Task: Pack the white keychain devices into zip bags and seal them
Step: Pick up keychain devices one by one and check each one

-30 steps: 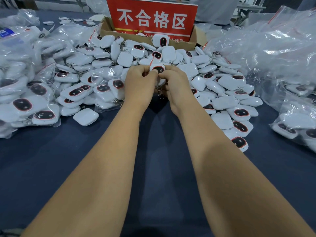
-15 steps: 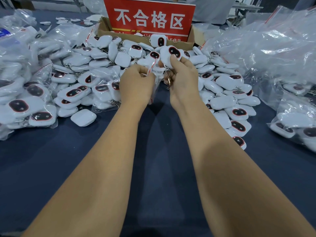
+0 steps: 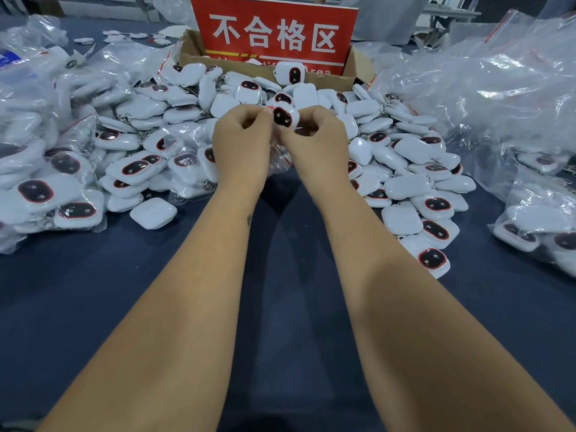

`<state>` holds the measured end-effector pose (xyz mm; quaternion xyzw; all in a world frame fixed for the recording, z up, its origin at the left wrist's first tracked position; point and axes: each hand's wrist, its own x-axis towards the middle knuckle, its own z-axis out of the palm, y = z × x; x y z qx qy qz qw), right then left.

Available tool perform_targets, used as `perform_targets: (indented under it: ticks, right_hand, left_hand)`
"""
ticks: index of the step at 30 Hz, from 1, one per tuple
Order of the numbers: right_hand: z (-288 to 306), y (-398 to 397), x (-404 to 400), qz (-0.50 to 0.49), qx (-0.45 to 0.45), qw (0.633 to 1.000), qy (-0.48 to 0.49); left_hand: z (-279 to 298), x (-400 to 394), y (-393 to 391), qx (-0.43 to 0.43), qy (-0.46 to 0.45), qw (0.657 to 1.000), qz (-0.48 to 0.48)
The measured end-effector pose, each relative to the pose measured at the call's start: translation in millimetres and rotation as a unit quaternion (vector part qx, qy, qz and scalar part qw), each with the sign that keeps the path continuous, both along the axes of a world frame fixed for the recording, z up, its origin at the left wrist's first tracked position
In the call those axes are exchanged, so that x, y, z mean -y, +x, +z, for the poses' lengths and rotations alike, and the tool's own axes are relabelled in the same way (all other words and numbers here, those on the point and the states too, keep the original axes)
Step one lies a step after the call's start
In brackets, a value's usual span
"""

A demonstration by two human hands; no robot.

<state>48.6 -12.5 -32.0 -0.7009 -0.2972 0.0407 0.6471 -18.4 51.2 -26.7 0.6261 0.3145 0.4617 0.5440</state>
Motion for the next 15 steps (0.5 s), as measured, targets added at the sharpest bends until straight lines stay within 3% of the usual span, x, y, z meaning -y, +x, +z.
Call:
perform_targets:
  ticks: [4,11,15]
  right_hand:
    - [-1,2,-4,0.027,0.079,0.993,-0.082]
    - [-8,-3,0,0.143,0.021,0.985,-0.090]
    - [-5,-3,6,0.115,0.007,0.991,-0.069]
  left_hand:
    - [2,1,0,0.003,0.093,0.995,0.040]
    - [-2,6,-1,-0.008,0.232,0.971,0.051]
    - [-3,12,-1,0.004,0.281,0.959,0.045]
